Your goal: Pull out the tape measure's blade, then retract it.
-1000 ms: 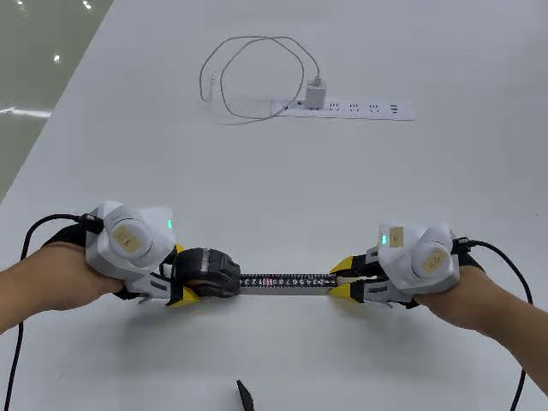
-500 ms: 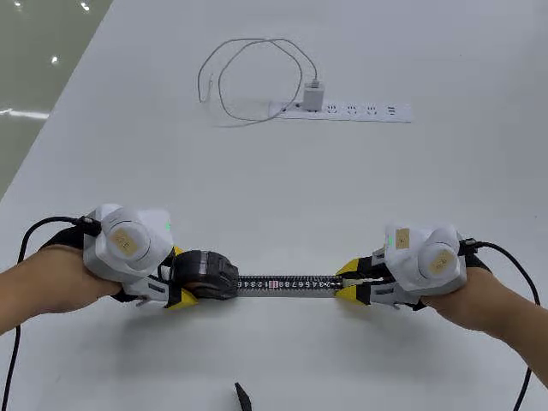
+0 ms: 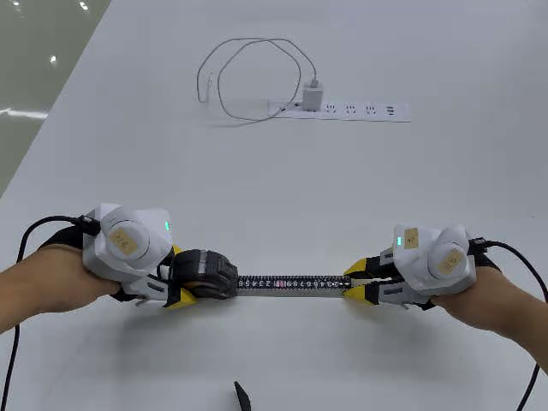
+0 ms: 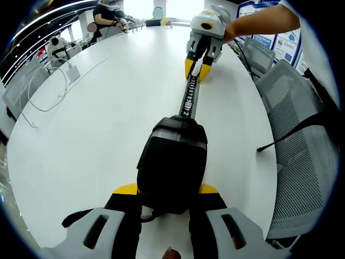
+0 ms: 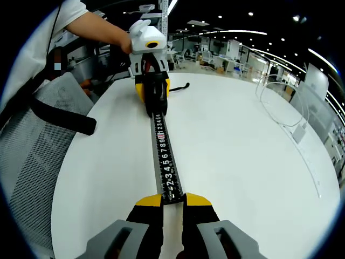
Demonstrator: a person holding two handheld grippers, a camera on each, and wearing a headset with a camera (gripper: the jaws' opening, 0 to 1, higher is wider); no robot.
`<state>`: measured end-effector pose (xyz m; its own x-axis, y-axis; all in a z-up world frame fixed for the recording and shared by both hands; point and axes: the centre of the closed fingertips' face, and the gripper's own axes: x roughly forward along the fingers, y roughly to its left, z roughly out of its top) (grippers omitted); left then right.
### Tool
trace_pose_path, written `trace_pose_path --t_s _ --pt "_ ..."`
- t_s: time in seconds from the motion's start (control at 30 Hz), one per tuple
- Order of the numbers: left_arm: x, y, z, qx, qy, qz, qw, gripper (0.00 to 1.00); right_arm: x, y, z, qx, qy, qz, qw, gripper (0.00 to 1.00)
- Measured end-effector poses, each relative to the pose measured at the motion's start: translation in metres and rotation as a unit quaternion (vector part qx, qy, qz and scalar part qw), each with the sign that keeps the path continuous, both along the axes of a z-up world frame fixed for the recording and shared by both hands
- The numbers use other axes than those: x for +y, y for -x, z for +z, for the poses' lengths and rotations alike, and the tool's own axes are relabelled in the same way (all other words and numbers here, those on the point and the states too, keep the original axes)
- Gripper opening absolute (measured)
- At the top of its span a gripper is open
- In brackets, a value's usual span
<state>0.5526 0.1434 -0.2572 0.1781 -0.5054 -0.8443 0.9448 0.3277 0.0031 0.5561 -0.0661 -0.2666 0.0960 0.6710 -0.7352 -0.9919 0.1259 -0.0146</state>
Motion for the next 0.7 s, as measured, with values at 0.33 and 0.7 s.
trace_pose_path --t_s 0.33,0.7 --pt "0.000 0.001 0.001 0.000 -0.001 0.000 1.0000 0.29 -0.004 -0.002 0.002 -0.003 0.004 0.000 1.0000 0.08" --pt "0.000 0.001 0.001 0.000 -0.001 0.000 1.0000 0.29 -0.014 -0.001 0.002 -0.004 0.011 -0.002 0.9999 0.08"
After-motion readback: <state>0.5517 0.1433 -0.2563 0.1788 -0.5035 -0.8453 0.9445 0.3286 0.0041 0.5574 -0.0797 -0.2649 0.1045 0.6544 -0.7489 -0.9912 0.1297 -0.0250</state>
